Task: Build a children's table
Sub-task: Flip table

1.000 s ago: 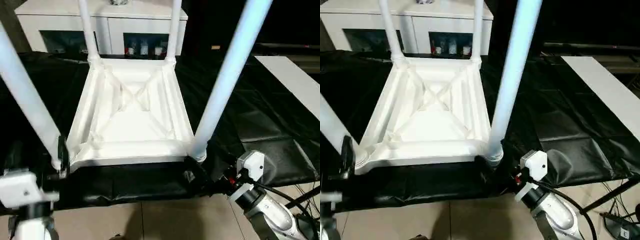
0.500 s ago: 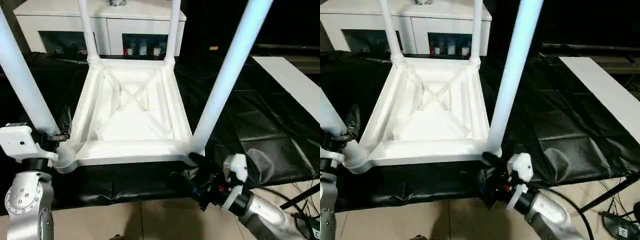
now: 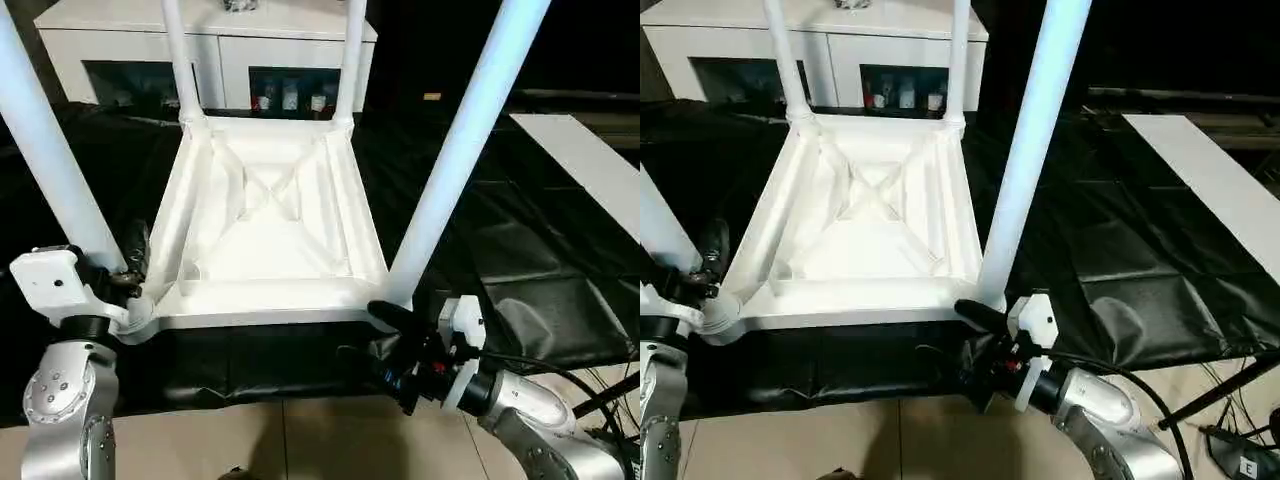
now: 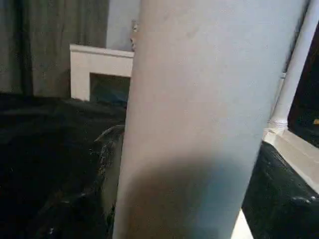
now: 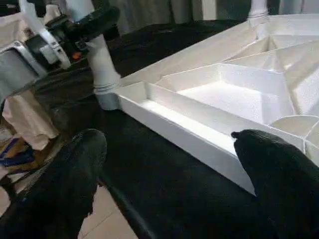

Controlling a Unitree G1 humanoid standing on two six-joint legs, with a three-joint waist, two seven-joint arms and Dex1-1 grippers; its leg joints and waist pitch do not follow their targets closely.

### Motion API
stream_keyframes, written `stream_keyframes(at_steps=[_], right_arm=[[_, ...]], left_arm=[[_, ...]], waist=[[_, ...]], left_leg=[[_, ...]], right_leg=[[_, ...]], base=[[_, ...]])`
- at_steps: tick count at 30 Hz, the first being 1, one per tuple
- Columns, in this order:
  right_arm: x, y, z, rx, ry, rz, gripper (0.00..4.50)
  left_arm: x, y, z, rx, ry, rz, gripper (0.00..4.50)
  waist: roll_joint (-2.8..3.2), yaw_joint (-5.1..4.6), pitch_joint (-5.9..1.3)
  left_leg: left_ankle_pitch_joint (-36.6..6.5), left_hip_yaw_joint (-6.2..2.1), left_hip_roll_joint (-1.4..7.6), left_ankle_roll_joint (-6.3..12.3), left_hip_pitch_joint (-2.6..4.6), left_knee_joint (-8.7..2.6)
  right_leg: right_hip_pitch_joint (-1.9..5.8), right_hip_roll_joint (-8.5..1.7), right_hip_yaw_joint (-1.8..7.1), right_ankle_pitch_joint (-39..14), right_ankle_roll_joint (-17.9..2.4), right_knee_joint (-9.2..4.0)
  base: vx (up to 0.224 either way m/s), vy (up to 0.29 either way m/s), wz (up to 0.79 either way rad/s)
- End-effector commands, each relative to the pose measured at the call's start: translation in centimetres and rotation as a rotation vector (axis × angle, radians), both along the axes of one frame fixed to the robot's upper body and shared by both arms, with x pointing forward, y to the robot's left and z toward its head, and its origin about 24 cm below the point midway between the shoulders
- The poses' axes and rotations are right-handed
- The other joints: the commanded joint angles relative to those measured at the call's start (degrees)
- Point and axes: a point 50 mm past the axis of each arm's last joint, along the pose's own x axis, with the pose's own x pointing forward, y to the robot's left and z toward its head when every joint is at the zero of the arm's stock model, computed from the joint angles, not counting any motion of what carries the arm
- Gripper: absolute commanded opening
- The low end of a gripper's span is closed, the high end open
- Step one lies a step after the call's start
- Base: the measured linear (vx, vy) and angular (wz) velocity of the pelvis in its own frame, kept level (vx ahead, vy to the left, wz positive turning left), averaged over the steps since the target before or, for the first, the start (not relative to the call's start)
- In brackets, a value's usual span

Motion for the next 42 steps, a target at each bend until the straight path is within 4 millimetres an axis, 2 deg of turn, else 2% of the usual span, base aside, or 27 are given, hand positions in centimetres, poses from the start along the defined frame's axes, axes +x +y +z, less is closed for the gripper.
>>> stream_keyframes(at_steps=[1,4,6,8,12,19,22,23,24,25,27,29,31,35,37,39,41,42], right_arm=[[0.2,-0.3,0.2,-0.005,-0.002,0.013,4.50],[0.3,-0.4,0.1,-0.010,-0.003,0.008,4.50],[0.3,-0.4,0.1,-0.013,-0.004,0.005,4.50],[0.3,-0.4,0.1,-0.014,-0.005,0.006,4.50],[0.3,-0.4,0.0,-0.022,-0.005,0.009,4.50],[0.5,-0.4,0.2,-0.019,-0.013,-0.013,4.50],[1.0,-0.7,0.1,-0.022,-0.019,-0.076,4.50],[1.0,-0.7,0.1,-0.022,-0.019,-0.076,4.50],[1.1,-0.8,0.0,-0.028,-0.018,-0.093,4.50],[1.1,-0.8,0.0,-0.028,-0.018,-0.093,4.50],[1.1,-0.6,-0.3,-0.033,-0.012,-0.103,4.50],[1.1,-0.6,-0.3,-0.033,-0.012,-0.103,4.50],[1.2,-0.4,-0.6,-0.051,-0.007,-0.123,4.50],[1.9,-0.4,-1.0,-0.062,0.007,-0.233,4.50],[2.4,-0.5,-0.9,-0.032,0.009,-0.302,4.50],[3.7,-0.6,-0.4,0.072,0.005,-0.437,4.50],[4.3,-0.5,-0.1,0.135,0.012,-0.488,4.50],[5.0,-0.2,0.1,0.191,0.022,-0.525,4.50]], left_arm=[[0.1,-0.2,0.7,-0.021,-0.021,-0.005,3.05],[0.1,-0.2,0.8,-0.036,-0.024,-0.003,2.71],[0.0,-0.2,0.8,-0.041,-0.024,-0.005,2.65],[0.0,-0.3,0.8,-0.041,-0.022,-0.008,2.31],[0.0,-0.4,0.8,-0.029,-0.015,-0.021,2.15],[0.0,-0.7,0.7,-0.054,-0.009,-0.050,2.11],[0.3,-1.0,1.0,-0.218,-0.021,-0.059,2.11],[0.3,-1.0,1.0,-0.218,-0.021,-0.059,2.11],[0.5,-1.3,1.2,-0.317,-0.031,-0.071,2.11],[0.5,-1.3,1.2,-0.317,-0.031,-0.071,2.11],[1.0,-2.2,1.6,-0.523,-0.051,-0.137,2.11],[1.0,-2.2,1.6,-0.523,-0.051,-0.137,2.13],[1.1,-3.4,1.8,-0.640,-0.062,-0.213,2.14],[1.0,-4.5,1.5,-0.697,-0.041,-0.243,2.11],[1.0,-5.1,1.2,-0.710,-0.026,-0.249,2.10],[1.1,-5.6,1.1,-0.722,-0.008,-0.260,2.09],[1.1,-5.8,1.3,-0.735,-0.001,-0.268,2.08],[1.2,-6.0,1.4,-0.749,0.007,-0.275,2.08]], waist=[[0.74,0.25,-2.18],[0.74,0.31,-2.14],[0.75,0.37,-2.13],[0.81,0.41,-2.14],[0.66,0.67,-2.14],[0.78,0.79,-2.19],[0.72,0.71,-2.18],[0.73,0.77,-2.23],[0.66,0.71,-2.16],[0.64,0.76,-2.29],[0.71,0.96,-2.38],[0.60,1.16,-2.35],[0.74,1.58,-2.32],[0.88,1.48,-2.28],[0.61,1.19,-2.28],[0.81,1.00,-2.33],[0.71,0.68,-2.27],[1.26,0.51,-2.36]], left_leg=[[-15.6,-1.59,3.07,-0.93,1.48,-4.86],[-16.2,-1.55,3.03,-1.01,1.50,-4.87],[-16.7,-1.57,3.07,-1.21,1.55,-4.91],[-16.8,-1.59,3.11,-1.46,1.59,-4.95],[-16.7,-1.59,3.08,-1.61,1.53,-4.97],[-15.8,-1.56,3.03,-1.53,1.56,-4.89],[-16.1,-1.51,3.00,-1.77,1.55,-4.90],[-16.1,-1.52,2.98,-2.05,1.58,-4.84],[-15.8,-1.50,2.95,-1.82,1.53,-4.87],[-14.9,-1.43,2.92,-1.75,1.52,-4.74],[-12.0,-1.23,2.72,-1.08,1.38,-4.29],[-11.0,-1.11,2.60,-0.29,1.27,-4.09],[-10.6,-1.06,2.64,-0.32,1.21,-4.05],[-10.6,-1.16,2.74,-1.18,1.21,-4.31],[-11.9,-1.15,2.79,-2.16,1.33,-4.47],[-12.1,-1.22,2.76,-2.58,1.41,-4.51],[-12.7,-1.24,2.72,-2.69,1.35,-4.59],[-12.5,-1.30,2.73,-2.64,1.42,-4.49]], right_leg=[[0.36,-2.41,1.67,2.4,-8.4,-3.78],[0.35,-2.44,1.68,1.4,-8.2,-3.84],[0.31,-2.46,1.69,0.5,-8.1,-3.95],[0.26,-2.38,1.70,0.5,-7.9,-3.96],[0.32,-2.42,1.70,0.2,-7.4,-3.96],[0.29,-2.39,1.68,1.7,-7.4,-3.82],[0.24,-2.37,1.65,1.2,-8.0,-3.78],[0.27,-2.45,1.64,1.0,-8.3,-3.64],[0.27,-2.35,1.66,0.9,-8.4,-3.82],[0.35,-2.35,1.67,1.7,-8.7,-3.61],[0.34,-2.28,1.66,4.7,-9.7,-3.24],[0.40,-2.32,1.67,5.3,-10.0,-3.27],[0.44,-2.43,1.66,4.1,-10.3,-3.25],[0.40,-2.17,1.59,4.0,-9.1,-3.38],[0.50,-2.14,1.60,3.2,-8.2,-3.56],[0.47,-2.15,1.59,3.7,-7.4,-3.45],[0.40,-2.17,1.59,3.2,-7.4,-3.41],[0.30,-2.11,1.59,3.5,-7.2,-3.23]], base=[[0.000,0.000,0.00],[0.000,0.000,0.00],[0.000,0.000,0.00],[0.000,0.000,0.00],[0.000,0.000,0.00],[0.000,0.000,0.00],[0.000,0.000,0.00],[0.000,0.000,0.00],[0.000,0.000,0.00],[0.000,0.000,0.00],[0.000,0.000,0.00],[0.000,0.000,0.00],[0.000,0.000,0.00],[0.000,0.000,0.00],[0.000,0.000,0.00],[0.000,0.000,0.00],[0.000,0.000,0.00],[0.000,0.000,0.00]])
